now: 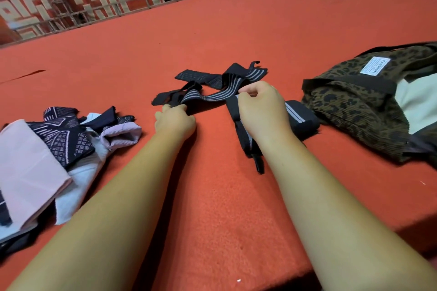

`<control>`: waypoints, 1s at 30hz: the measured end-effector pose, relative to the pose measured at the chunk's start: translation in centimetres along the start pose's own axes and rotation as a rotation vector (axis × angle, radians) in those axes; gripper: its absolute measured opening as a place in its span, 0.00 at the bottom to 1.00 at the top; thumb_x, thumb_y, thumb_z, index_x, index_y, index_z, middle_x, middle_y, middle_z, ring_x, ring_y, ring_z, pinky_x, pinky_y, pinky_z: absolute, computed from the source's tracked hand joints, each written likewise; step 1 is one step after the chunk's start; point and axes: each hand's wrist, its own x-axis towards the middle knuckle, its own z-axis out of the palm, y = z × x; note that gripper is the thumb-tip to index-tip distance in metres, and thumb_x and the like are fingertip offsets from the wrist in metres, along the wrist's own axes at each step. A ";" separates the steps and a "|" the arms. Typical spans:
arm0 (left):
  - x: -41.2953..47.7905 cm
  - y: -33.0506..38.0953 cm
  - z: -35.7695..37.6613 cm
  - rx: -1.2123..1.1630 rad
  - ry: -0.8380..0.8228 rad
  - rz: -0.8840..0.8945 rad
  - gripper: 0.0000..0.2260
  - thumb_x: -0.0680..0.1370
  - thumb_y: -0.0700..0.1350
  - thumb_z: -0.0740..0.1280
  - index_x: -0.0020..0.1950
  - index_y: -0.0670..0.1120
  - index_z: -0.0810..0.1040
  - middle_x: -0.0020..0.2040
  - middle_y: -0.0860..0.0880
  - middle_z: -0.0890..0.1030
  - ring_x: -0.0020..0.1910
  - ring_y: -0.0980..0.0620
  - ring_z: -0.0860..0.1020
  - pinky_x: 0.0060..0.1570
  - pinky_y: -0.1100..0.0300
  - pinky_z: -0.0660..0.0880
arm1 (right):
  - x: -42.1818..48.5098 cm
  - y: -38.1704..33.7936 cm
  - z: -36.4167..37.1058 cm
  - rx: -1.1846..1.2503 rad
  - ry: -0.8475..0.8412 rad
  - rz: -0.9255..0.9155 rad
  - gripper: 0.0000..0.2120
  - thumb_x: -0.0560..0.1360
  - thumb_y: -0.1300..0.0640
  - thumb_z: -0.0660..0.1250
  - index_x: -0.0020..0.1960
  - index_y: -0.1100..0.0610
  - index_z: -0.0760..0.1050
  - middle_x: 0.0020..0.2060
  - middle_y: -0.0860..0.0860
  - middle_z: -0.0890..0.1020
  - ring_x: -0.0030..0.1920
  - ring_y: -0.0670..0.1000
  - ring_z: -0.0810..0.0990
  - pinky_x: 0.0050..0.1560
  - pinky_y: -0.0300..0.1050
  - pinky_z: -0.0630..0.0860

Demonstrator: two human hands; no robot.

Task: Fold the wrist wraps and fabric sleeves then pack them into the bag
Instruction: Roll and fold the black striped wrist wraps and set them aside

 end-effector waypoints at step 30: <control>-18.5 -13.1 -12.1 -0.843 0.410 0.387 0.22 0.78 0.29 0.69 0.68 0.46 0.76 0.53 0.59 0.83 0.53 0.67 0.83 0.52 0.74 0.74 | -8.8 -3.8 9.8 -0.107 -0.311 -0.430 0.42 0.77 0.48 0.76 0.85 0.41 0.58 0.55 0.48 0.77 0.58 0.50 0.77 0.65 0.45 0.72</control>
